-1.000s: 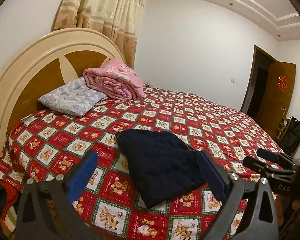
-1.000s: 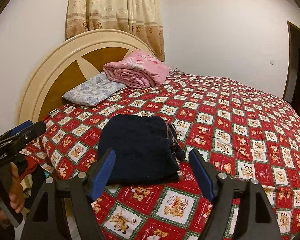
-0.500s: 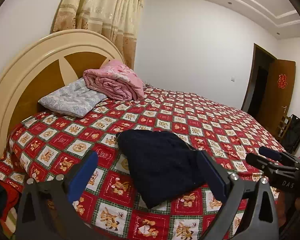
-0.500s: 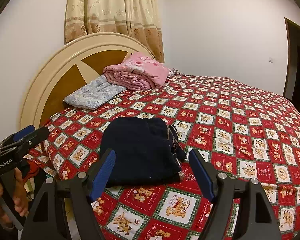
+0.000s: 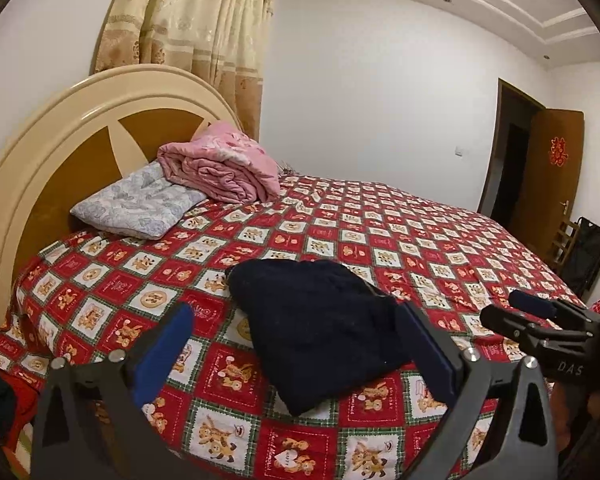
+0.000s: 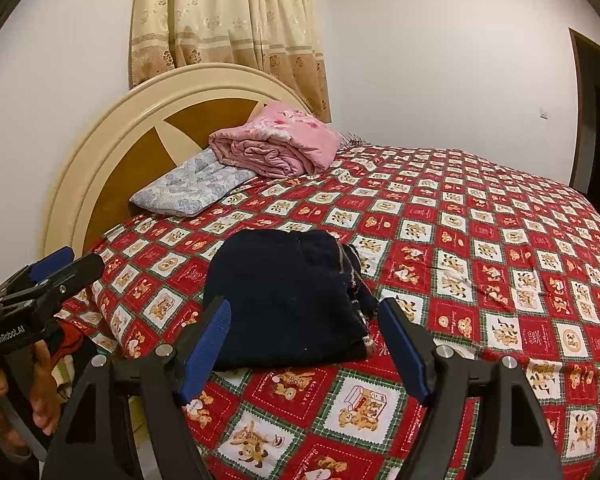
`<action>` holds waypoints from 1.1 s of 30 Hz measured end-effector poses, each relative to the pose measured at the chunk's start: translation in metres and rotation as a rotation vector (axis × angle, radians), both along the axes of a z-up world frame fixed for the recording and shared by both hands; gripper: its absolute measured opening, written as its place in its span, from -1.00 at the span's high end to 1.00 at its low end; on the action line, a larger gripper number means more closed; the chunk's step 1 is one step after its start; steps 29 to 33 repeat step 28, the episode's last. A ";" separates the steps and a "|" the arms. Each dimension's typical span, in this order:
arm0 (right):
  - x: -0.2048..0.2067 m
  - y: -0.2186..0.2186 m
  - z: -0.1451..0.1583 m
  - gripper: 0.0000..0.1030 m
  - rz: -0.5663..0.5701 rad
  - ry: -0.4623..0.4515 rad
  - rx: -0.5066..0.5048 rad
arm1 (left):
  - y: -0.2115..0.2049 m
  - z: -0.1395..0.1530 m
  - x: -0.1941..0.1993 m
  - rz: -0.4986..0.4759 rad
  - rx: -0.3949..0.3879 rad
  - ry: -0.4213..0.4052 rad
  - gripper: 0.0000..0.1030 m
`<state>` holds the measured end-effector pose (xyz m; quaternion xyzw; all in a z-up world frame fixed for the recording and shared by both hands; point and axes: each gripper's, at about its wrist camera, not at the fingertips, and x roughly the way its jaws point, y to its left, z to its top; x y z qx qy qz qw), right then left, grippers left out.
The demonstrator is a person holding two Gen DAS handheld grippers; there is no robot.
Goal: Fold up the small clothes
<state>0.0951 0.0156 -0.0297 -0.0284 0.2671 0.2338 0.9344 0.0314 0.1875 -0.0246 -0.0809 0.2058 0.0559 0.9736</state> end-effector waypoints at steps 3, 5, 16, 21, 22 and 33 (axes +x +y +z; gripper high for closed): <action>-0.003 -0.001 0.001 -0.49 -0.006 -0.017 0.007 | -0.001 0.002 0.000 0.003 0.009 0.000 -1.00; -0.003 -0.002 0.001 -0.49 -0.007 -0.024 0.012 | -0.002 0.002 0.000 -0.012 0.000 0.003 -1.00; -0.005 -0.001 -0.003 -0.49 0.005 -0.017 0.000 | -0.001 0.004 -0.001 -0.009 0.006 0.006 -1.00; -0.006 0.000 -0.005 -0.49 0.010 -0.015 -0.008 | 0.002 0.000 0.002 -0.006 0.010 0.025 -1.00; -0.006 0.000 -0.005 -0.49 0.010 -0.014 -0.007 | 0.002 -0.001 0.003 -0.006 0.013 0.025 -1.00; -0.007 0.000 -0.006 -0.49 0.010 -0.013 0.000 | -0.004 -0.001 0.002 -0.023 0.046 0.010 -1.00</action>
